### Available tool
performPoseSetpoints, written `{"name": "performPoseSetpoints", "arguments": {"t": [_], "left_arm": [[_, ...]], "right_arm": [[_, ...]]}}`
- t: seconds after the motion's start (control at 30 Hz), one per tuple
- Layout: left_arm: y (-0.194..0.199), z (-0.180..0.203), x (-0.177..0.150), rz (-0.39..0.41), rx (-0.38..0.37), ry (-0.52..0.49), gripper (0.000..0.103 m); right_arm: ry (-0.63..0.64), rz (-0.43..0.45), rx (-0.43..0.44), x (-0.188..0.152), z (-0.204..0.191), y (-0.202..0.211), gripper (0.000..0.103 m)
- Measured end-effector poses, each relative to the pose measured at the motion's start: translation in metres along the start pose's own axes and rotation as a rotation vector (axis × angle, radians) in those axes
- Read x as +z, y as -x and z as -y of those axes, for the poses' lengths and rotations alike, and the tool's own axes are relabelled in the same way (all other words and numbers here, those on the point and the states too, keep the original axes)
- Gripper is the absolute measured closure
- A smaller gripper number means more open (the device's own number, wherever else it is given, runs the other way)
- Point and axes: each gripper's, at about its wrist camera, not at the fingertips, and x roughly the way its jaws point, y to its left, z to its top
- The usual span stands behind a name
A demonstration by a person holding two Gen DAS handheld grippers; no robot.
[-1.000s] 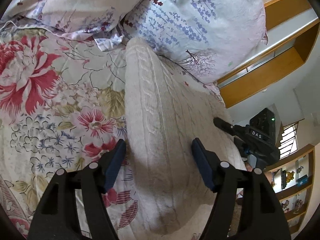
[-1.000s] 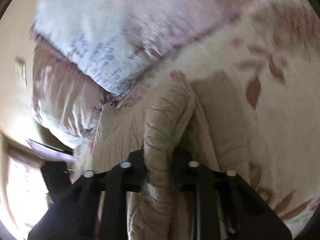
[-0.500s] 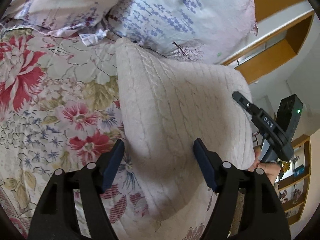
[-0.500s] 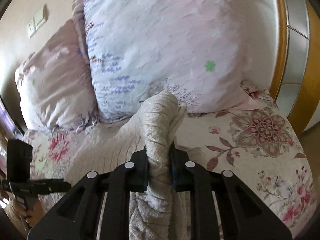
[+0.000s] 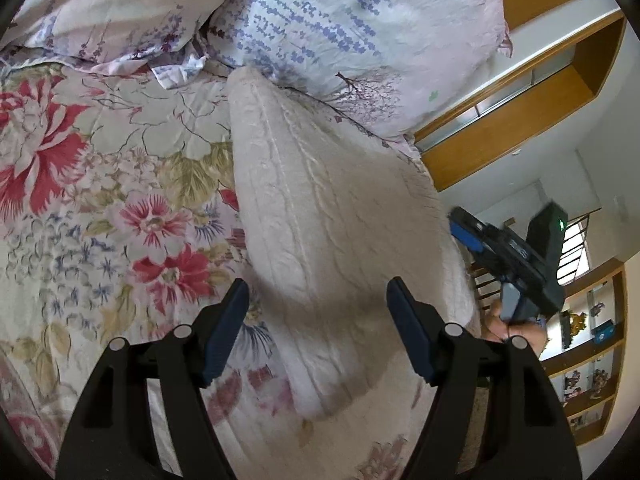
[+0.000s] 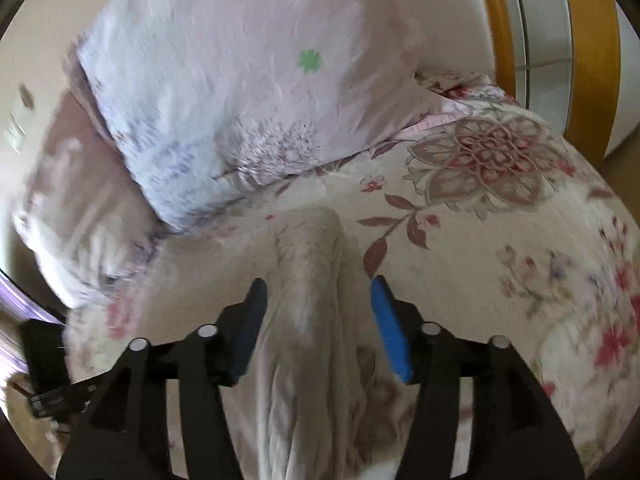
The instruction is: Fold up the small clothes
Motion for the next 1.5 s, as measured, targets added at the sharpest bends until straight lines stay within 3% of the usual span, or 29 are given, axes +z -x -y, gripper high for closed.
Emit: {"name": "performPoseSetpoints", "arguments": {"t": [0.13,0.43,0.5,0.57,0.6,0.7,0.83,0.9,1.0,1.1,1.3,1.33,1.37,1.43,1.5], "left_arm": [[0.004,-0.002,-0.011,-0.026,-0.018,0.035,0.033],[0.003,0.000,-0.030,-0.037,-0.026,0.075,0.039],[0.000,0.002,-0.032,-0.043,-0.026,0.080,0.045],[-0.003,0.002,-0.033,-0.049,-0.027,0.084,0.052],[-0.004,0.002,-0.034,-0.055,-0.024,0.085,0.059],[-0.006,0.003,-0.036,-0.064,0.000,0.064,0.078],[0.005,0.002,-0.036,-0.048,-0.022,0.031,0.088],[0.008,0.002,-0.037,-0.041,-0.028,0.001,0.090],[0.008,0.003,-0.044,-0.055,0.002,-0.049,0.091],[0.006,0.002,-0.045,-0.063,0.017,-0.062,0.092],[0.010,-0.001,-0.048,-0.061,0.011,-0.072,0.087],[0.010,0.000,-0.047,-0.060,0.010,-0.071,0.085],[0.011,0.000,-0.047,-0.058,0.007,-0.066,0.081],[0.013,0.001,-0.044,-0.051,-0.007,-0.060,0.063],[0.018,0.003,-0.038,-0.017,0.003,-0.065,0.044]], "right_arm": [[-0.026,-0.018,0.090,-0.022,0.009,0.026,0.047],[0.027,-0.068,0.125,-0.069,0.005,0.036,0.055],[0.034,-0.081,0.115,-0.075,0.005,0.032,0.061],[0.041,-0.091,0.112,-0.079,0.005,0.026,0.083],[0.046,-0.091,0.110,-0.079,0.004,0.025,0.088],[0.073,-0.033,0.104,-0.076,-0.002,0.035,0.091],[0.085,0.110,0.130,-0.065,-0.006,0.072,0.093],[0.087,0.101,0.085,-0.066,-0.001,0.072,0.093],[0.070,0.010,-0.013,-0.076,0.014,0.049,0.093],[0.033,-0.050,-0.052,-0.087,0.026,0.030,0.094],[0.005,-0.072,-0.032,-0.086,0.031,0.027,0.092],[-0.003,-0.074,-0.022,-0.085,0.031,0.029,0.084],[-0.015,-0.076,-0.011,-0.083,0.031,0.031,0.074],[-0.056,-0.060,0.018,-0.077,0.035,0.038,0.061],[-0.104,-0.039,0.067,-0.068,0.038,0.043,0.056]]}}
